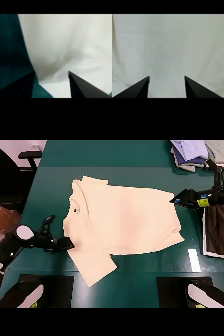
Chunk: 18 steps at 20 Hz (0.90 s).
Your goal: Fold the shirts.
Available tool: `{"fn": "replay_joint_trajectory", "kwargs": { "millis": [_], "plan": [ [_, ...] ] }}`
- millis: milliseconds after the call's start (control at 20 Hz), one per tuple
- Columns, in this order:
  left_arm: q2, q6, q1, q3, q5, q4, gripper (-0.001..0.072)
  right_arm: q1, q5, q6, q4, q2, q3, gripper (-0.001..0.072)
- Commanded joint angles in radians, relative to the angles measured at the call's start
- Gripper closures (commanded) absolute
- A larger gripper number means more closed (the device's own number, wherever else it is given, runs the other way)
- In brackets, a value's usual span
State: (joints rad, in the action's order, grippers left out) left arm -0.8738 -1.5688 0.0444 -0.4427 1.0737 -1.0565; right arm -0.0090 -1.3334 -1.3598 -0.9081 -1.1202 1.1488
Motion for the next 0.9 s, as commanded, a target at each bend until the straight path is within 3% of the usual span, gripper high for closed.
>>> {"fn": "replay_joint_trajectory", "kwargs": {
  "millis": [0, 50, 100, 150, 300, 400, 550, 600, 650, 850],
  "plan": [
    [0.005, -0.003, 0.088, 0.047, -0.092, 0.053, 0.0212, -0.001, -0.006, 0.0, -0.002, 0.006, -0.005, 0.0212],
    [0.005, -0.013, 0.088, 0.047, -0.089, 0.053, 0.0263, -0.008, -0.014, 0.0, -0.009, 0.006, -0.005, 0.0212],
    [0.005, -0.021, 0.088, 0.042, -0.087, 0.044, 0.0511, -0.023, -0.035, 0.0, -0.009, 0.006, -0.005, 0.0212],
    [0.006, -0.021, 0.088, 0.032, -0.081, 0.039, 0.0673, -0.05, -0.064, 0.002, -0.012, 0.006, -0.006, 0.0212],
    [0.006, -0.021, 0.088, -0.041, -0.053, 0.035, 0.0683, -0.165, -0.103, 0.023, -0.059, 0.038, -0.092, 0.0212],
    [0.006, -0.021, 0.088, -0.102, -0.048, 0.036, 0.0683, -0.269, -0.09, 0.021, -0.145, 0.084, -0.239, 0.0212],
    [0.006, -0.021, 0.088, -0.159, -0.059, 0.039, 0.0683, -0.443, -0.037, 0.021, -0.156, 0.129, -0.459, 0.0213],
    [0.006, -0.021, 0.088, -0.164, -0.069, 0.04, 0.0683, -0.489, -0.024, 0.021, -0.156, 0.131, -0.513, 0.0227],
    [0.006, -0.021, 0.088, -0.164, -0.075, 0.04, 0.0683, -0.525, -0.009, 0.021, -0.155, 0.13, -0.561, 0.0285],
    [0.006, -0.021, 0.088, -0.164, -0.079, 0.04, 0.0682, -0.56, 0.105, 0.023, -0.092, 0.13, -0.663, 0.0308]
  ]
}}
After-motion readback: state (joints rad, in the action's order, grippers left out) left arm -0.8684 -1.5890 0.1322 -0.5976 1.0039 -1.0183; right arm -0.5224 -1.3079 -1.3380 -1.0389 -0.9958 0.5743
